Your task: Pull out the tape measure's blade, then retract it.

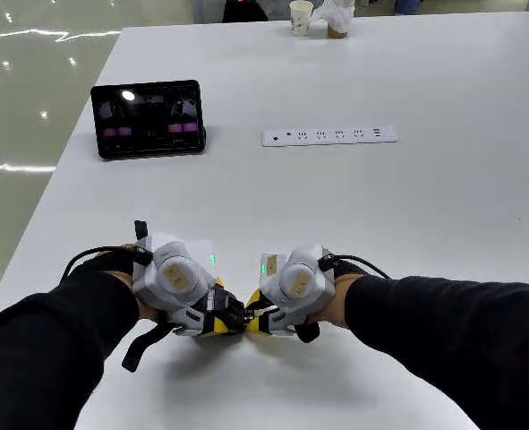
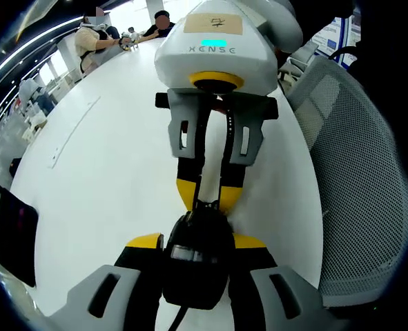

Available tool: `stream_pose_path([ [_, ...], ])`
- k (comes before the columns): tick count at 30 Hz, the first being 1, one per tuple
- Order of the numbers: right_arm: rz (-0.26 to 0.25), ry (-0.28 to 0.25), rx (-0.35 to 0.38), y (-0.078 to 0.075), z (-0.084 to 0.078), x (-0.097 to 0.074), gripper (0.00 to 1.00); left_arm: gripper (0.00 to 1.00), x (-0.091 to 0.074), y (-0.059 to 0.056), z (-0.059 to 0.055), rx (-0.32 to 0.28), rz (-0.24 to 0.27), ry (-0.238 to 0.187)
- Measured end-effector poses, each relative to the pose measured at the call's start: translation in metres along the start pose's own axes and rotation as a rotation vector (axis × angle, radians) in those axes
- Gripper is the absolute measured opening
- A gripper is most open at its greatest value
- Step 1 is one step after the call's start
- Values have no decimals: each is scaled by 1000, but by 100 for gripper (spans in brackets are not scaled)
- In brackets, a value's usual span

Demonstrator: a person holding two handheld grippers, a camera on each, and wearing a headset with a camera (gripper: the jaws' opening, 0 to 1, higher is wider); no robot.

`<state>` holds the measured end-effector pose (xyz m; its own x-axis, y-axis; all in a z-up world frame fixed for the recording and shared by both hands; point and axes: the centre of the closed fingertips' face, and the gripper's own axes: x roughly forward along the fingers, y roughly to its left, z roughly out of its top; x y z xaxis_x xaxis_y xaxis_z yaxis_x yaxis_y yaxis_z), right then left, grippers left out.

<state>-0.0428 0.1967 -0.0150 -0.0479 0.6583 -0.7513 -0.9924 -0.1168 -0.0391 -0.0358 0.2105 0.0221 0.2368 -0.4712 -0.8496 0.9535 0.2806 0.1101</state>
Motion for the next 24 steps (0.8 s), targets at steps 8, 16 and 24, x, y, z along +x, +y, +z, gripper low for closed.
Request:
stream_pose_path([
  [8,13,-14,-5,-1,-2,-1,12,31,1,0,0,-8,5,-8],
  [16,34,-48,-9,-1,-2,-2,11,31,1,2,-1,3,-4,-19],
  [24,39,-51,-10,0,-3,-4,11,31,1,2,0,-18,-20,-26],
])
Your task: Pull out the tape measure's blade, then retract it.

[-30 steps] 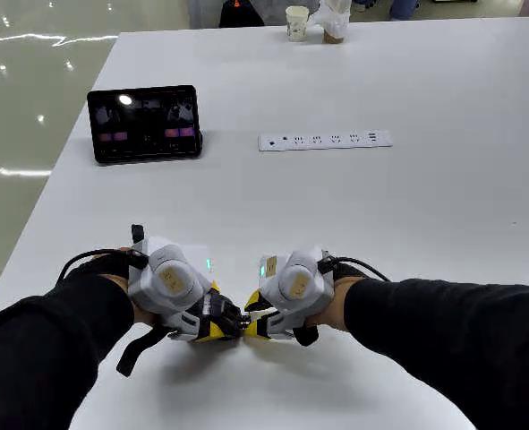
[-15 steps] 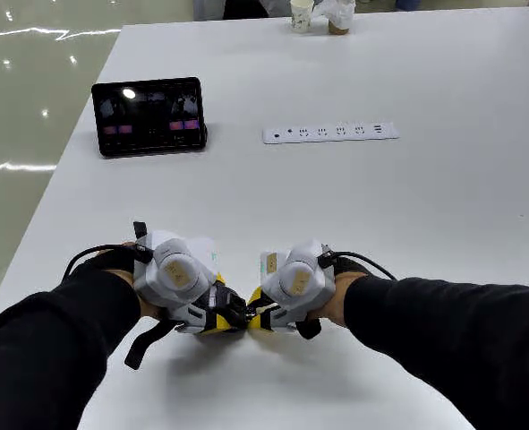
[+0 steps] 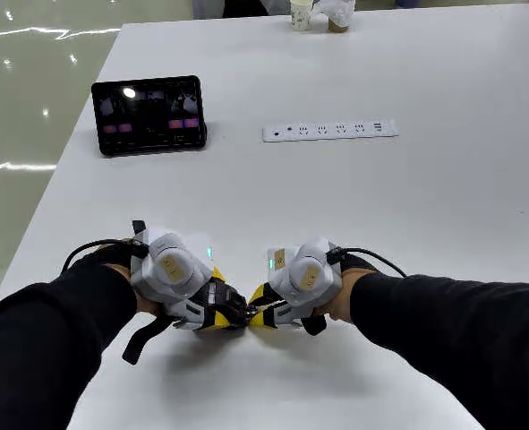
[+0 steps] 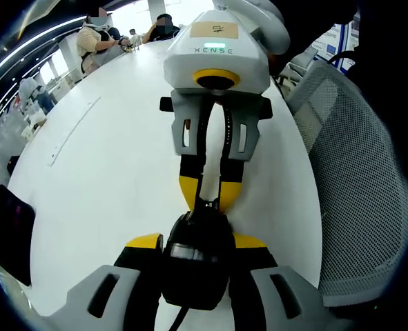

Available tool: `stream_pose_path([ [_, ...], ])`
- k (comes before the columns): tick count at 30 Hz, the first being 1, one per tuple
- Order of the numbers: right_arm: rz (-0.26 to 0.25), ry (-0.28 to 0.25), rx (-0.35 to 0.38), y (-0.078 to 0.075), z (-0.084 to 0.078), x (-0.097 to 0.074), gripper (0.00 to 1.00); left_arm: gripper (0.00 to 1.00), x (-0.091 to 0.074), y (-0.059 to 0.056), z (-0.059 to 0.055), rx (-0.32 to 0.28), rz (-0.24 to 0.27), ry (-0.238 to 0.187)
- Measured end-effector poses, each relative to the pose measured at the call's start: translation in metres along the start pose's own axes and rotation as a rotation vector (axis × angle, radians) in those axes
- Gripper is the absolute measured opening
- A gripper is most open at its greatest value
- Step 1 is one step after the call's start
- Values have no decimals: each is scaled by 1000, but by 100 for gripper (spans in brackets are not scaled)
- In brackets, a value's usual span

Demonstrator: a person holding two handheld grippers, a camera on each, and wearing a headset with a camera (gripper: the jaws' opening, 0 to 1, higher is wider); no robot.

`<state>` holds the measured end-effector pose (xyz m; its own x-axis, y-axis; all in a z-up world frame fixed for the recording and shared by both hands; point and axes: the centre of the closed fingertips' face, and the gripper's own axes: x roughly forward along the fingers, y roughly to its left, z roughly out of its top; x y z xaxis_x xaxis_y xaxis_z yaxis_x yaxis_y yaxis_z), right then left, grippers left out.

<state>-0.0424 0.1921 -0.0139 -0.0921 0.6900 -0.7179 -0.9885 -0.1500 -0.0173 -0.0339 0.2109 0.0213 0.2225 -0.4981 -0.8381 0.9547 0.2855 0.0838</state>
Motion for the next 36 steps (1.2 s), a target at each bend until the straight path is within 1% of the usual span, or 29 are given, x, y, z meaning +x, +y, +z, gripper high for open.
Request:
stream_pose_path([
  [8,12,0,32,-1,-7,-7,11,31,0,0,-2,-2,0,1],
  [17,21,16,28,0,-14,-12,11,32,0,0,-2,-15,3,1],
  [20,25,25,25,0,-17,-16,11,32,0,0,-3,-20,5,0],
  [22,29,29,36,0,-19,-17,11,32,0,0,-3,-21,5,1],
  [36,26,39,37,1,-27,-26,11,32,1,-1,-2,-24,9,-3],
])
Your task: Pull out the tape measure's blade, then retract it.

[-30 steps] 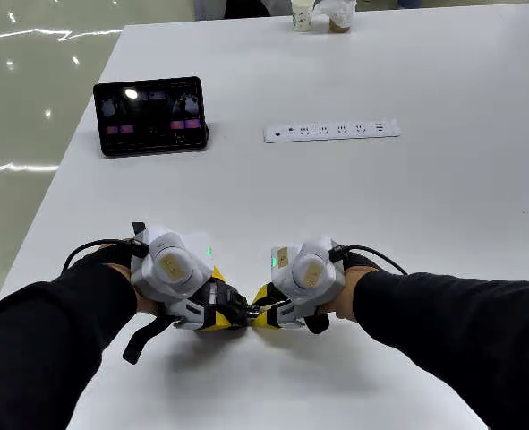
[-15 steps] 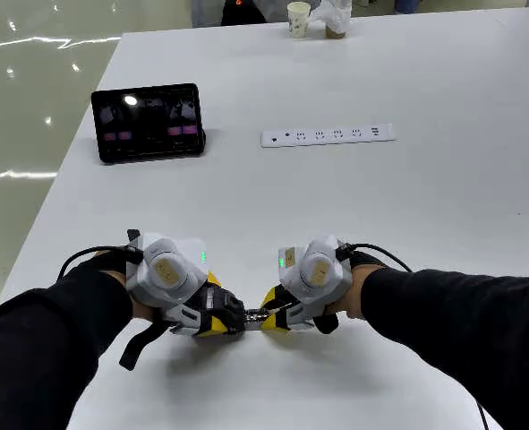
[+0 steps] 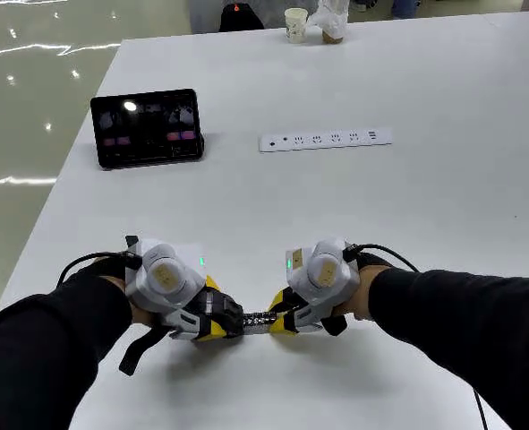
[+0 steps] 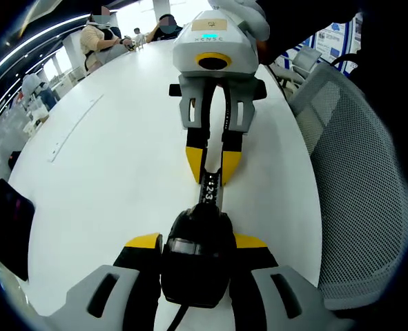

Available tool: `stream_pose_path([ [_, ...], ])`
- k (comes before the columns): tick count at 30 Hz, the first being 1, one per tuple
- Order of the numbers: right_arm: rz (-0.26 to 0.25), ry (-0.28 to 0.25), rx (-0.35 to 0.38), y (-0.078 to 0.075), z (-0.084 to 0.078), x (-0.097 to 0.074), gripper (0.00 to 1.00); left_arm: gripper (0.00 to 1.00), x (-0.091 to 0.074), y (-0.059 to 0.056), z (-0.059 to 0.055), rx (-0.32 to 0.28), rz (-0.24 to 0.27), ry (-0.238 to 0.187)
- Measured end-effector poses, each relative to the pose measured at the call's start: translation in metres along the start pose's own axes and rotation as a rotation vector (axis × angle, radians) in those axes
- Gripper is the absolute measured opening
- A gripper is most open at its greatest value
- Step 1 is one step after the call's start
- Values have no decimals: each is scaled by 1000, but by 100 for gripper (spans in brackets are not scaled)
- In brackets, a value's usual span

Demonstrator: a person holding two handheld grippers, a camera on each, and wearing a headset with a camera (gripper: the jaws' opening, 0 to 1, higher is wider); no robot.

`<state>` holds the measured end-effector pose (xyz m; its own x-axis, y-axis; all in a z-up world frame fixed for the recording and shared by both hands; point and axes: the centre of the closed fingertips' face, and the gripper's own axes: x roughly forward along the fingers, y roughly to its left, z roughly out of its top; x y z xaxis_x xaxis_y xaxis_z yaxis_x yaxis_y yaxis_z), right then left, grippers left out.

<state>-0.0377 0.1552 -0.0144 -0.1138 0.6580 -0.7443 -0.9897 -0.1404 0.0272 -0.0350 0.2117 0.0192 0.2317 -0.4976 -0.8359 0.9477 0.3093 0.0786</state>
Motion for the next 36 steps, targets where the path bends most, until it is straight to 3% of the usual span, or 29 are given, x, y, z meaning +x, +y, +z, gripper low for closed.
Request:
stream_pose_path([
  [36,-4,29,5,1,-20,-18,11,32,1,-2,1,3,-5,1],
])
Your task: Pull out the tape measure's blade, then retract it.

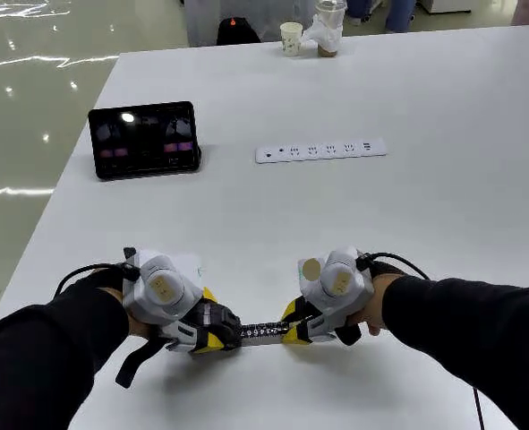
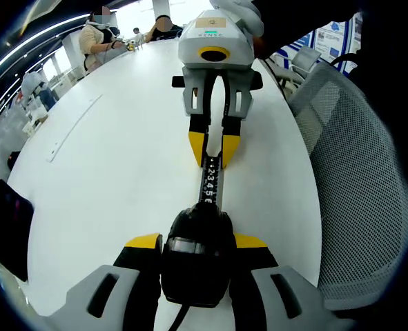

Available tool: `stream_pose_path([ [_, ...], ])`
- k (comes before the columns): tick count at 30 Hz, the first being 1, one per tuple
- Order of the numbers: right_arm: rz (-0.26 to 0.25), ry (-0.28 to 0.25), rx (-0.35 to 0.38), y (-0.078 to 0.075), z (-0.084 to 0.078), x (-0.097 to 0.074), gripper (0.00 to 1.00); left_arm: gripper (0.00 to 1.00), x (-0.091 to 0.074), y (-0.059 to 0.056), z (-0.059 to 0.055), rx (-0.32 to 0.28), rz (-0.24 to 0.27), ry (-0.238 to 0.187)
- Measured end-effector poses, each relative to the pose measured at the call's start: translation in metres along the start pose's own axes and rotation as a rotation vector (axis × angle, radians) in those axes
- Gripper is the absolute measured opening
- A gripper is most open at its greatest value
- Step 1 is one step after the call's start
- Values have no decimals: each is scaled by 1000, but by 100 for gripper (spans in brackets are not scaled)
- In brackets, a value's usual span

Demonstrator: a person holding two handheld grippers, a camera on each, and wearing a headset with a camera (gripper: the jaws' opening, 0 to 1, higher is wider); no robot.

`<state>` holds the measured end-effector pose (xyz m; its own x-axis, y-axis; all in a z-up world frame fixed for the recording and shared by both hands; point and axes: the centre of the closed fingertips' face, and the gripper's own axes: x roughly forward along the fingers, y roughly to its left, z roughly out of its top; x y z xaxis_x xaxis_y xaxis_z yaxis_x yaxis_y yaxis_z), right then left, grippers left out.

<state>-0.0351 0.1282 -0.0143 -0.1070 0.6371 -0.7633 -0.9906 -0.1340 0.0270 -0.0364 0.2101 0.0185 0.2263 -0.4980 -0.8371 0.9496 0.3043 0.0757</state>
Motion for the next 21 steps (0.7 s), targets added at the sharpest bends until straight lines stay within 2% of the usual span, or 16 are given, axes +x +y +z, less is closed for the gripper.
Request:
stream_pose_path([
  [14,1,15,3,1,-11,-9,11,32,0,-1,0,5,-4,0],
  [21,3,10,29,0,-14,-13,11,32,0,-2,0,9,-5,-1],
])
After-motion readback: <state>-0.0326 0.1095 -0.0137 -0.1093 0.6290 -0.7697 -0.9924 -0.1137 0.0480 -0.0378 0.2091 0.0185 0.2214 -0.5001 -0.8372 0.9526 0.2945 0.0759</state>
